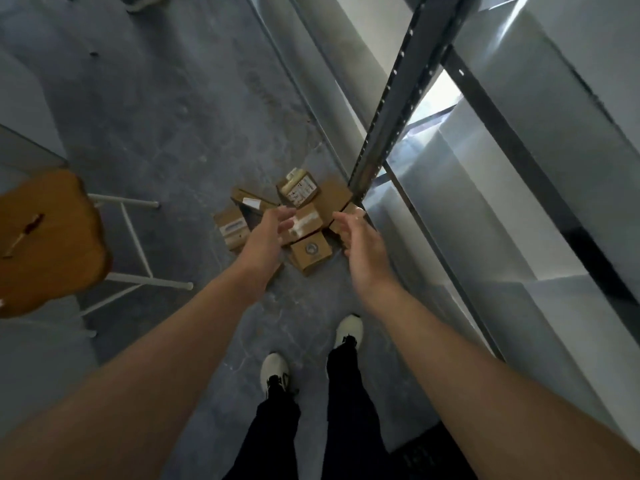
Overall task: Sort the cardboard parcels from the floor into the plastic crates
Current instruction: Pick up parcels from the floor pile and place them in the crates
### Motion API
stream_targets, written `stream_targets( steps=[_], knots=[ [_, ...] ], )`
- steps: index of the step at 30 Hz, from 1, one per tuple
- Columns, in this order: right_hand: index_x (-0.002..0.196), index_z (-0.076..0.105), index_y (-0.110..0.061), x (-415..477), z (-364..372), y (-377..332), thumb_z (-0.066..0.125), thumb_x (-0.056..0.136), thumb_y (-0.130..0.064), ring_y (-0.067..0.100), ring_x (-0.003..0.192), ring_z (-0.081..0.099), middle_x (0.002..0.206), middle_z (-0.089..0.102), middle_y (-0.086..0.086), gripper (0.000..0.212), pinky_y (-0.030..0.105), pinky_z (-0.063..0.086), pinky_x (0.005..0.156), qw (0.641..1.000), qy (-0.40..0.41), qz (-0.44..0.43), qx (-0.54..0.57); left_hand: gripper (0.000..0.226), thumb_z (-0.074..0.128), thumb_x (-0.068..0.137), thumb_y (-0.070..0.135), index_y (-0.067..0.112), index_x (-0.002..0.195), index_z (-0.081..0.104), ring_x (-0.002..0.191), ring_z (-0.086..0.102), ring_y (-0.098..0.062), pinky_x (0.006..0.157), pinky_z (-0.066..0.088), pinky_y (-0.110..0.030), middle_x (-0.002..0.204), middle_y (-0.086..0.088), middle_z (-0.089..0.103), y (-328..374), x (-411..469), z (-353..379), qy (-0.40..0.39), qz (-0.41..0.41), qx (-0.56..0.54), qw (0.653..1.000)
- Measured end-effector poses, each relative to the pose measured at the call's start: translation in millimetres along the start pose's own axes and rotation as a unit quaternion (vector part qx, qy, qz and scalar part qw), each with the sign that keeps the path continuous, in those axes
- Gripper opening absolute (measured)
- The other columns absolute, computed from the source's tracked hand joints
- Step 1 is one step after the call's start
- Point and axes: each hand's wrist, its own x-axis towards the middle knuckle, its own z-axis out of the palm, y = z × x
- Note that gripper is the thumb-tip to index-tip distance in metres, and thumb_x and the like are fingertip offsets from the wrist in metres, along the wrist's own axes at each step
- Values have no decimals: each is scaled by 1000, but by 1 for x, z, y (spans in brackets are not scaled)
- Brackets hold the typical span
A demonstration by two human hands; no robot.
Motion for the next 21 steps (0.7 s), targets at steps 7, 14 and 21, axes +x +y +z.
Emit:
stream_targets(
  steps=[7, 14, 21],
  knots=[
    [133, 70, -26, 143, 0, 71, 40, 116, -32, -7, 111, 55, 116, 62, -25, 35, 23, 43, 103, 998, -43, 20, -35, 44, 34, 105, 48, 27, 124, 67, 133, 46, -19, 111, 32, -36, 132, 0, 62, -71, 147, 19, 80, -55, -27, 995],
    [120, 71, -27, 245, 9, 182, 44, 115, -24, -3, 110, 63, 119, 72, -10, 27, 10, 45, 91, 994, -42, 85, -49, 51, 36, 103, 52, 23, 139, 60, 124, 50, -19, 101, 35, -32, 128, 4, 61, -163, 265, 26, 119, -135, -84, 980],
    [141, 64, -28, 349, 40, 287, 45, 114, -36, -6, 110, 57, 120, 66, -18, 34, 25, 42, 98, 988, -29, 133, -79, 54, 46, 98, 51, 18, 137, 61, 141, 45, -27, 109, 34, -38, 145, -6, 58, -271, 373, 26, 124, -168, -117, 971]
  ],
)
